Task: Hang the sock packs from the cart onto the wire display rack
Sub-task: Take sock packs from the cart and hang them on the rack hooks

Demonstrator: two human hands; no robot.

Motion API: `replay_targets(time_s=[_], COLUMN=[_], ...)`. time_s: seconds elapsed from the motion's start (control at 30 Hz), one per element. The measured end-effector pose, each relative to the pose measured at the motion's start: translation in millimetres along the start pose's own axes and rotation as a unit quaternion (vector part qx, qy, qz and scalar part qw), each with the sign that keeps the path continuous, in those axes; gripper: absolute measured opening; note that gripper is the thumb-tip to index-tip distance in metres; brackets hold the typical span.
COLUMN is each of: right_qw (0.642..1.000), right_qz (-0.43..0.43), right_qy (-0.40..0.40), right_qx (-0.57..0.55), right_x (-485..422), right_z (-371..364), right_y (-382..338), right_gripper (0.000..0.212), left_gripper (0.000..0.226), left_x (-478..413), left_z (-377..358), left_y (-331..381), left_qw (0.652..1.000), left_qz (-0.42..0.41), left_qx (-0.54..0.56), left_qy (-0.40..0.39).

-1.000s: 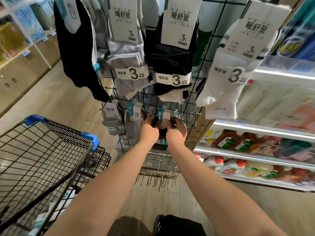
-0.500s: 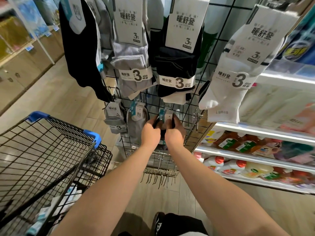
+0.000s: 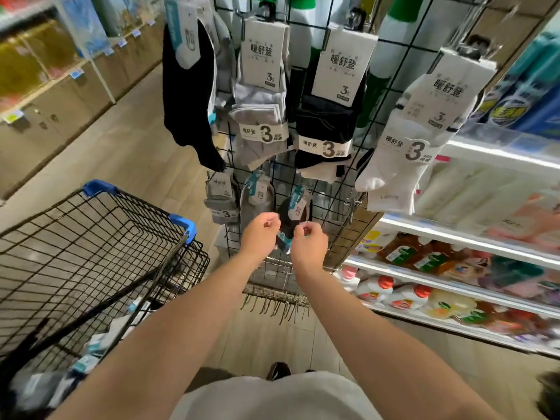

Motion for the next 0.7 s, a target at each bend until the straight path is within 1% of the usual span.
replay_targets(time_s=[0.1,0.17,0.23,0.37,0.47,0.53,0.63,0.7], right_qw=[0.994,0.981,0.964,0.932,0.899,0.878,0.836,0.812], right_qz=[-0.029,-0.03,-0.03,-0.023,0.013,0.023,0.0,-0.022], right_qy=[-0.109,-0.189,-0.254,-0.347,-0.413,-0.447,-0.507,-0.534], right_qx=[0.007,0.039,0.071,0.106,0.148,0.169,0.209,0.235], right_x=[32,59,92,162,216,256,313,343], right_z=[-33,-66,-103,-181,-239,-282,-338,-368], right_y=[13,24,36,53,54,62,84,101], right_gripper=[0.018,0.017,0.015,0.012,0.014,0.017,0.015,0.014], left_gripper=[0.026,0.025,0.023,0.021,0.021,0.02,0.018,0.016], left_x=[22,40,64,120,157,184,221,242], left_z=[23,43,73,139,185,211,230,235], left_y=[-31,-69,-113,-202,-262,-315,-389,-427], left_qw=[0.999,0.998,0.997,0.986,0.971,0.954,0.925,0.907], left_qz=[0.002,0.029,0.061,0.13,0.184,0.238,0.32,0.359], left_qx=[-0.032,-0.05,-0.044,-0.027,0.015,0.059,0.118,0.145], left_qy=[-0.003,0.003,0.036,0.098,0.152,0.17,0.166,0.166])
Point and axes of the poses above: each hand's wrist, its own x-axis away from the middle knuckle, its own z-axis out of the back of the hand, y = z × x, the point moved 10 cm from there along -x, towards the middle knuckle, and after that the axes turned 13 degrees about -x, right-handed, at the moved point
